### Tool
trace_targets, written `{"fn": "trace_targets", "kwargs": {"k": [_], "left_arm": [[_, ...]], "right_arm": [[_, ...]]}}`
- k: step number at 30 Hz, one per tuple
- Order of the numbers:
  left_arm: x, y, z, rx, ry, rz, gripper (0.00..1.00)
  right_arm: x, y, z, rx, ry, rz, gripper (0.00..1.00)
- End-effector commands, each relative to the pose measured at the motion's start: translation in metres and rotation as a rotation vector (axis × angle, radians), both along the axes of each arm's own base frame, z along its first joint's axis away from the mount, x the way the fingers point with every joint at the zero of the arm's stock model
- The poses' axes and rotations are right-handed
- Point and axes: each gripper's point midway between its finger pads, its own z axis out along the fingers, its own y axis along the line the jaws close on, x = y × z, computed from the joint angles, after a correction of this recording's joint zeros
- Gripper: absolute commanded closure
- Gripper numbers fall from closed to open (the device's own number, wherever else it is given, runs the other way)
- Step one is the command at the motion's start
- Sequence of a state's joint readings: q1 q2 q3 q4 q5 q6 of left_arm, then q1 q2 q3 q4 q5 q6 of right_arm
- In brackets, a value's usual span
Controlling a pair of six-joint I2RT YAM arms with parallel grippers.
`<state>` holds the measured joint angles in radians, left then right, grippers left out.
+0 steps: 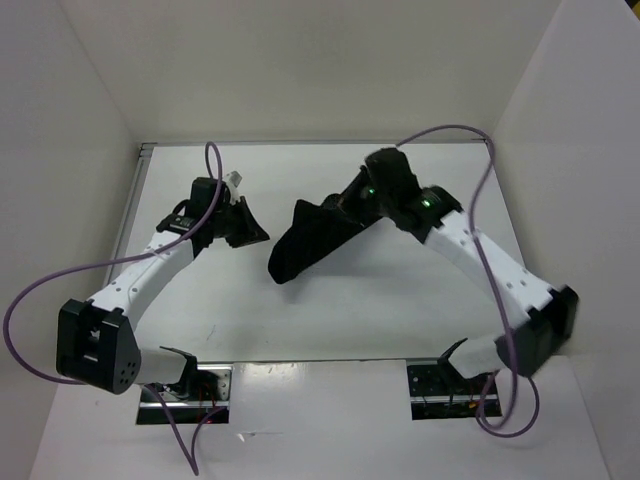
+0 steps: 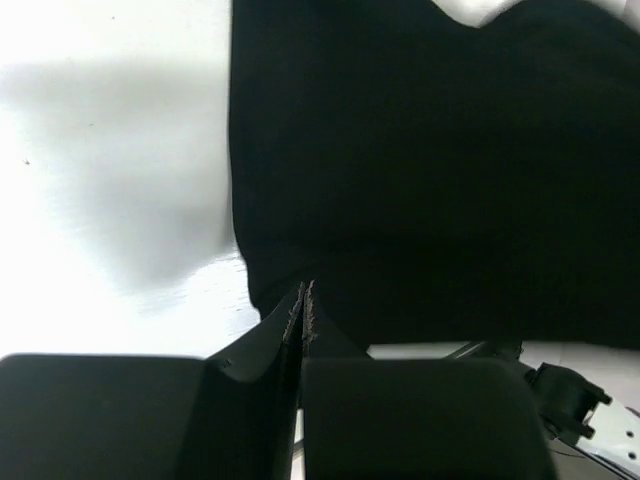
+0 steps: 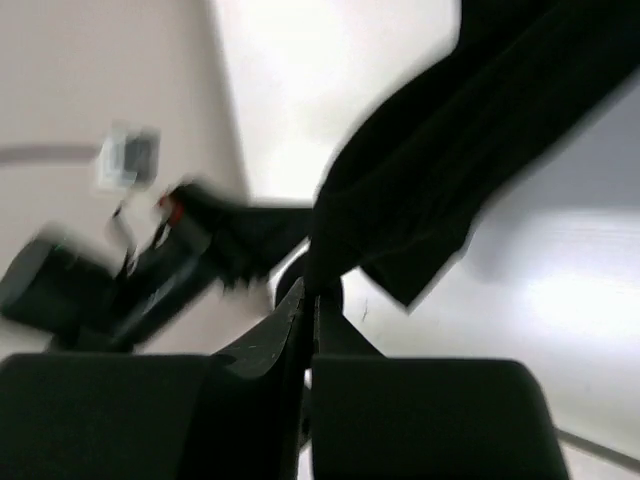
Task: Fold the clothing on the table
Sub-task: Flatten the skirt out
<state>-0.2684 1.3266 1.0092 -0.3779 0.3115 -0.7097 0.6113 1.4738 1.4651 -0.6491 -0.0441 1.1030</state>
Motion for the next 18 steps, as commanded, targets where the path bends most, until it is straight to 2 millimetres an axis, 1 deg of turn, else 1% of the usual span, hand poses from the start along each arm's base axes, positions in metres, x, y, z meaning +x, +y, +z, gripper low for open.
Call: {"fn": "trace_targets", "kwargs": {"k": [1, 3, 4, 5, 6, 7, 8, 9, 11, 12, 13, 14, 16, 17, 18], "left_arm": [[-0.003, 0.005, 0.002, 0.001, -0.019, -0.002, 0.97], [-0.004, 0.005, -0.001, 0.004, -0.01, -0.002, 0.97], [-0.004, 0.005, -0.001, 0.004, -0.01, -0.002, 0.97], [-0.007, 0.004, -0.007, 0.002, 0.01, -0.008, 0.97], [-0.007, 0.004, -0.007, 0.002, 0.01, -0.008, 0.97], [-0.006, 0.004, -0.011, 0.005, 0.02, -0.008, 0.97], [-0.007, 0.003, -0.01, -0.002, 0.022, -0.016, 0.97], [-0.007, 0.002, -0.014, 0.0, 0.032, -0.016, 0.97], [-0.008, 0.0, -0.018, -0.012, 0.043, -0.03, 0.97], [-0.012, -0.006, -0.019, -0.023, 0.056, -0.055, 0.96], [-0.016, -0.012, -0.019, -0.023, 0.052, -0.086, 0.96], [-0.021, -0.015, -0.027, -0.023, 0.077, -0.102, 0.96], [-0.032, -0.026, -0.03, -0.048, 0.094, -0.151, 0.92], [-0.037, -0.027, -0.034, -0.055, 0.109, -0.16, 0.92], [-0.042, -0.029, -0.039, -0.058, 0.12, -0.176, 0.92]], "right_arm": [[-0.053, -0.028, 0.006, 0.083, -0.005, -0.023, 1.0], [-0.091, -0.041, -0.041, 0.035, 0.141, -0.014, 1.0], [-0.118, -0.056, -0.088, -0.035, 0.265, -0.029, 1.0], [-0.149, -0.067, -0.102, -0.059, 0.356, -0.016, 1.0], [-0.174, -0.07, -0.115, -0.075, 0.434, -0.01, 1.0], [-0.199, -0.081, -0.136, -0.119, 0.525, -0.011, 1.0], [-0.217, -0.088, -0.137, -0.122, 0.578, 0.001, 1.0], [-0.239, -0.104, -0.143, -0.193, 0.651, -0.001, 1.0], [-0.255, -0.125, -0.146, -0.274, 0.709, -0.029, 1.0], [-0.264, -0.131, -0.146, -0.303, 0.722, -0.008, 1.0], [-0.267, -0.129, -0.145, -0.292, 0.735, 0.002, 1.0], [-0.269, -0.129, -0.147, -0.295, 0.747, -0.005, 1.0], [-0.272, -0.13, -0.153, -0.319, 0.773, -0.01, 1.0], [-0.27, -0.131, -0.157, -0.344, 0.781, -0.021, 1.0], [-0.265, -0.129, -0.159, -0.345, 0.768, -0.025, 1.0]]}}
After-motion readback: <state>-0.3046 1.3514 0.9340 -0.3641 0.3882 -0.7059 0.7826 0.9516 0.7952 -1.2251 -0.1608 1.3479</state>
